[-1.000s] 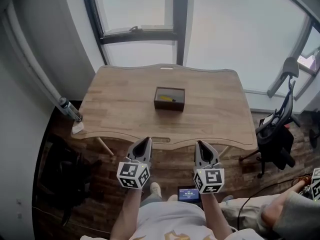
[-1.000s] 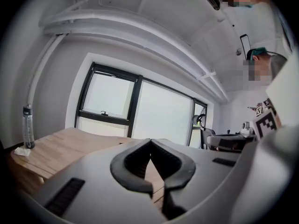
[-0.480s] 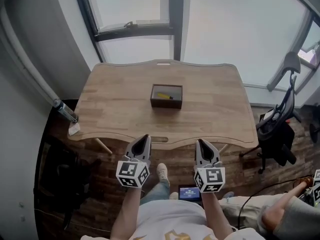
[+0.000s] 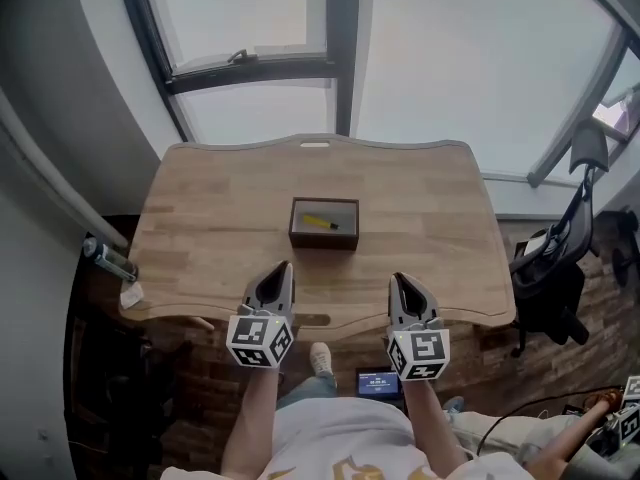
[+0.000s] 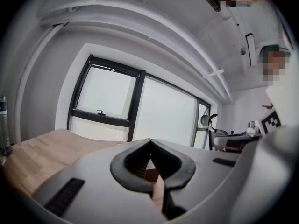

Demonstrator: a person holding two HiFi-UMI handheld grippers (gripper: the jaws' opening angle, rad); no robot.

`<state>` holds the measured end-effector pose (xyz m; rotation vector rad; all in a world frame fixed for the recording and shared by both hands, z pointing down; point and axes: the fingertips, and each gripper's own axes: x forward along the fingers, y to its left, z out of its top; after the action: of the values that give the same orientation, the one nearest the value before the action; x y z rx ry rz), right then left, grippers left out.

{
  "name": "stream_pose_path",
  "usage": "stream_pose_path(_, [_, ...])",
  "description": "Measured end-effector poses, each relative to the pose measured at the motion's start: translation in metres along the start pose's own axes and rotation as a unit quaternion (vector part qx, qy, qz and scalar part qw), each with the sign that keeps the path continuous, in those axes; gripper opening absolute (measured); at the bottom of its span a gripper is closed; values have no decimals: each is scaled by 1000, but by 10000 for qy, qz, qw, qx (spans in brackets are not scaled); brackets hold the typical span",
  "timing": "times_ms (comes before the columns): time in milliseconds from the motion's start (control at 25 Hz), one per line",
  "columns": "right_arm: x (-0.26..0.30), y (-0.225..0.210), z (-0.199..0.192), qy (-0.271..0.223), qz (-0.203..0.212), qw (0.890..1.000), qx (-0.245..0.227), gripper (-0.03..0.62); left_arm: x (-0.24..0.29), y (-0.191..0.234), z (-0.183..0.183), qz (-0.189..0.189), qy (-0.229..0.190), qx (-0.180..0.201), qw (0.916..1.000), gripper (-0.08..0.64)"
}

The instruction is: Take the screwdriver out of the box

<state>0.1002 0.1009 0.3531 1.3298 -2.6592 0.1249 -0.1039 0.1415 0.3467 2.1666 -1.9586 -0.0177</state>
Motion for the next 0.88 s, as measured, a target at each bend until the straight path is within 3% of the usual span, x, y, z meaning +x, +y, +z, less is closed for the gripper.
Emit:
stream_pose_path(440, [97, -30, 2, 232, -269, 9994, 33, 32, 105, 47, 1, -306, 236, 2, 9993, 14])
stream_pose_path(880, [129, -38, -9, 387, -410, 9984, 78, 32, 141, 60, -14, -451, 405, 9, 9982, 14])
